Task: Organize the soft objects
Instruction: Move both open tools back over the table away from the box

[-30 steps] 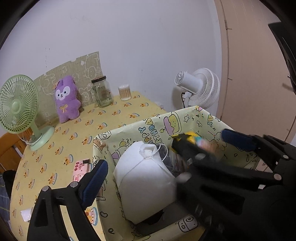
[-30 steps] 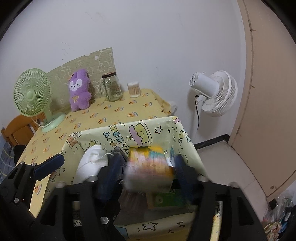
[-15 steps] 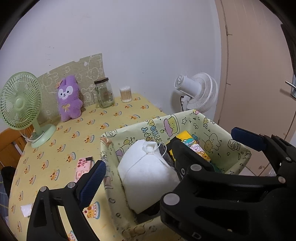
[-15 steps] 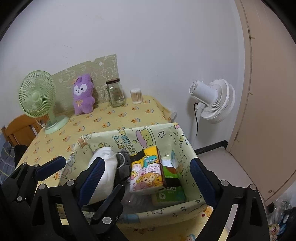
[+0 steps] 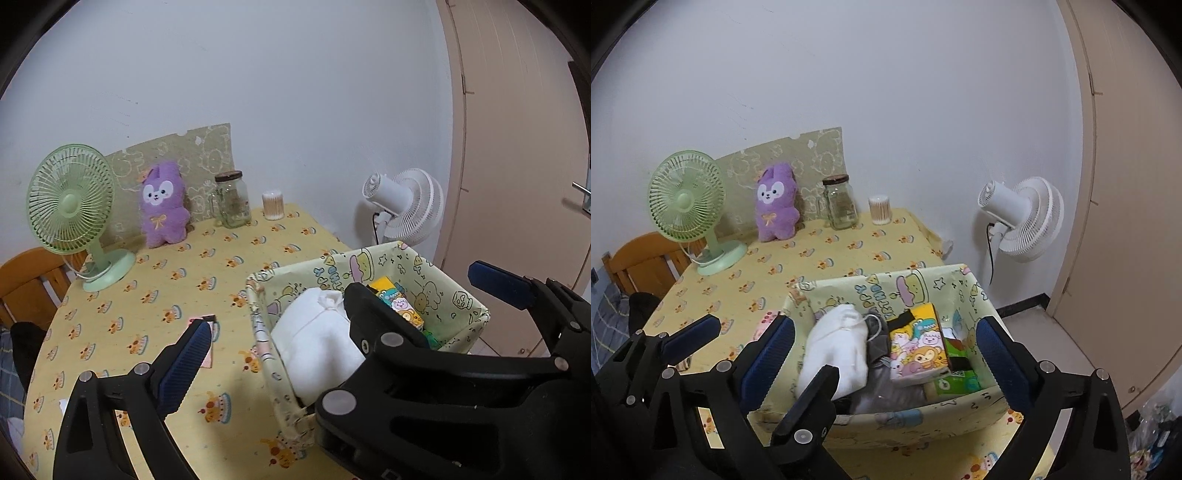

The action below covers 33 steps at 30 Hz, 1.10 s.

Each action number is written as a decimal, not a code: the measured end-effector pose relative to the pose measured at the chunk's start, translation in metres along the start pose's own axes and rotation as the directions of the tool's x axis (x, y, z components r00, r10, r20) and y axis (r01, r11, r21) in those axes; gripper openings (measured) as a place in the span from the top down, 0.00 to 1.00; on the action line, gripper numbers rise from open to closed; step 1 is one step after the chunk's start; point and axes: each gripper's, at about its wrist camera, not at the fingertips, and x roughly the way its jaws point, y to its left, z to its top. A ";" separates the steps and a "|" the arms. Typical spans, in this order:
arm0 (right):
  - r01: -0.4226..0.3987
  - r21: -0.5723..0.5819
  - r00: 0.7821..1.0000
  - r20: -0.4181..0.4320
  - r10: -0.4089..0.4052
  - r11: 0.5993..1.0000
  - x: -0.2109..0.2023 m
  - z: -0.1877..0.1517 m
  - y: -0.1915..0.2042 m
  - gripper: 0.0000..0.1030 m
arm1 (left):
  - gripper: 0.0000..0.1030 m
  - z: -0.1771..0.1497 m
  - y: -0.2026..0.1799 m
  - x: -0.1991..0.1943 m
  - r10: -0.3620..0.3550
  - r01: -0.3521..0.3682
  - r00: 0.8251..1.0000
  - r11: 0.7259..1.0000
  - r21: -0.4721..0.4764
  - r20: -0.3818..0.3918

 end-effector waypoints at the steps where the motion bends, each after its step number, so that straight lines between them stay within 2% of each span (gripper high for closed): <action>1: -0.001 -0.004 1.000 0.004 0.001 1.000 -0.003 0.000 0.003 0.03 | 0.05 -0.001 0.002 -0.002 0.002 -0.002 1.000 1.000 -0.002 0.004; 20: -0.021 -0.037 0.999 0.036 0.022 0.999 -0.030 -0.001 0.055 0.00 | 0.04 -0.013 0.049 -0.044 0.049 -0.046 0.997 0.997 -0.056 0.058; 33: -0.085 -0.053 0.996 0.023 0.086 0.995 -0.032 -0.008 0.096 0.00 | 0.03 -0.026 0.086 -0.060 0.120 -0.115 0.991 0.990 -0.082 0.058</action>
